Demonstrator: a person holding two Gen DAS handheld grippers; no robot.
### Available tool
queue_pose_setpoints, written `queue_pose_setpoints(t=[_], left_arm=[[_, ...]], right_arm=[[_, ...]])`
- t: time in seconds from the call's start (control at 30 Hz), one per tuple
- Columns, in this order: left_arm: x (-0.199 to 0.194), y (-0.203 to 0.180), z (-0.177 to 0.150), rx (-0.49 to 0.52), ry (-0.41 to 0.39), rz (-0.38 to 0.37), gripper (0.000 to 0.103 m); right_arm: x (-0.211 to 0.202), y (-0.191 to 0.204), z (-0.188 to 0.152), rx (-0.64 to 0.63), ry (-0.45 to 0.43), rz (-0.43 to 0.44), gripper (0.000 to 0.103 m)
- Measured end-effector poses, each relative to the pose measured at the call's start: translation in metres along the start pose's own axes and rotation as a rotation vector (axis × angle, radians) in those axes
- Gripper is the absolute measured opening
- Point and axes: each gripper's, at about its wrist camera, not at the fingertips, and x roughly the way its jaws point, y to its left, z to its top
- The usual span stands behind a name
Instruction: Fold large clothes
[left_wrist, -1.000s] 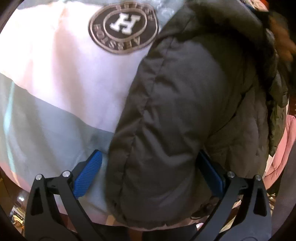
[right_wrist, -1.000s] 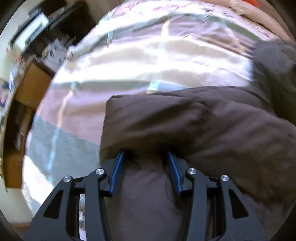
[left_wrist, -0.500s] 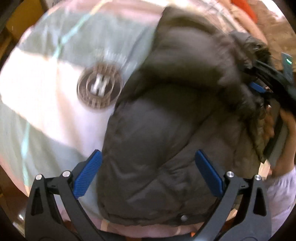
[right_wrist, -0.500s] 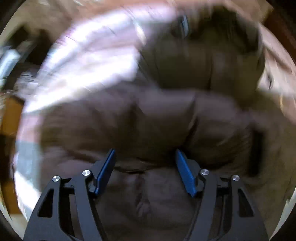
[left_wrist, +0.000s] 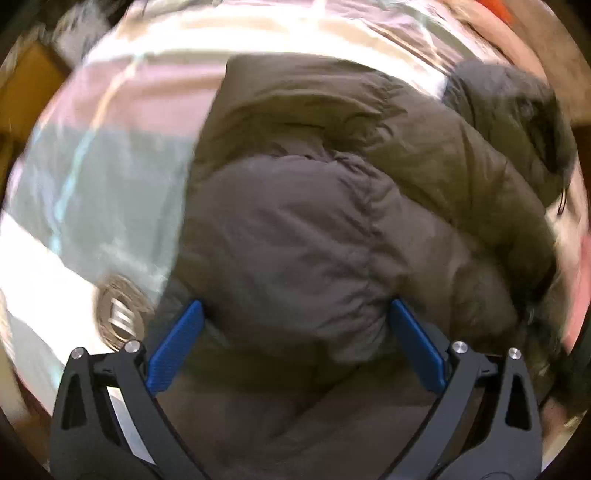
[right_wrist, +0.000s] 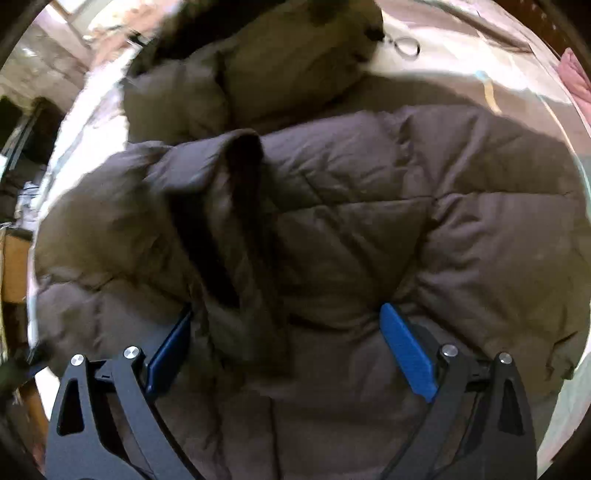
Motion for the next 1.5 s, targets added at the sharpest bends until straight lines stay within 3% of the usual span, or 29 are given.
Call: queue_pose_setpoints(t=[0.07,0.1,0.2,0.3,0.37,0.43,0.57,0.63,0.7,0.77,0.8,0.9,0.93,0.97,1.0,1.03,1.1,1.27,1.37,1.5], left_arm=[[-0.007,-0.006,0.005,-0.015,-0.024,-0.027,0.101],[-0.01,-0.013,0.008,-0.005,-0.031,0.002,0.101],[-0.01,-0.032,0.02,-0.006,-0.032,0.013,0.101],[-0.005,-0.07,0.046,0.042,-0.04,0.03,0.101],[-0.01,-0.109,0.069,0.112,-0.084,0.037,0.101],[-0.019,-0.167,0.097,0.231,-0.168,0.041,0.101],[-0.018,-0.285,0.141,0.447,-0.285,-0.002,0.101],[0.004,-0.334,0.148,0.579,-0.253,0.058,0.101],[0.039,-0.375,0.152,0.684,-0.186,0.195,0.101],[0.068,-0.397,0.161,0.699,-0.204,0.363,0.101],[0.077,-0.397,0.164,0.688,-0.201,0.395,0.101],[0.107,-0.377,0.179,0.609,-0.091,0.444,0.101],[0.112,-0.37,0.181,0.587,-0.056,0.437,0.1],[0.111,-0.361,0.183,0.54,-0.036,0.37,0.071],[0.107,-0.354,0.183,0.502,-0.027,0.327,0.035],[0.102,-0.348,0.186,0.459,-0.014,0.287,0.033],[0.084,-0.338,0.189,0.411,-0.024,0.184,0.014],[0.013,-0.3,0.182,0.342,-0.096,-0.077,0.013],[-0.033,-0.264,0.152,0.342,-0.107,-0.215,0.013],[-0.055,-0.212,0.089,0.345,-0.072,-0.288,0.013]], right_arm=[[-0.023,-0.007,0.001,-0.008,-0.064,0.025,0.097],[-0.029,-0.013,0.004,0.013,-0.072,0.039,0.097],[-0.032,-0.028,0.009,0.087,-0.034,0.114,0.097],[-0.028,-0.04,0.006,0.123,-0.004,0.125,0.097],[-0.031,-0.039,-0.015,0.176,0.027,0.156,0.097],[-0.035,-0.042,-0.026,0.255,0.044,0.202,0.097],[-0.048,-0.02,-0.046,0.298,0.042,0.272,0.097],[-0.043,-0.013,-0.054,0.314,0.073,0.33,0.097],[-0.037,-0.016,-0.059,0.317,0.09,0.348,0.097],[-0.039,-0.023,-0.058,0.322,0.084,0.352,0.097],[-0.042,-0.032,-0.059,0.334,0.073,0.355,0.097],[-0.047,-0.062,-0.052,0.374,0.039,0.327,0.097],[-0.047,-0.065,-0.05,0.384,0.031,0.314,0.097],[-0.048,-0.073,-0.048,0.397,0.021,0.3,0.097],[-0.05,-0.082,-0.046,0.414,0.012,0.287,0.097],[-0.051,-0.089,-0.045,0.425,0.006,0.281,0.097],[-0.052,-0.096,-0.043,0.443,-0.002,0.274,0.097],[-0.062,-0.092,-0.031,0.45,-0.041,0.294,0.097],[-0.07,-0.08,-0.02,0.457,-0.074,0.327,0.097],[-0.088,-0.078,-0.021,0.592,-0.174,0.35,0.097]])
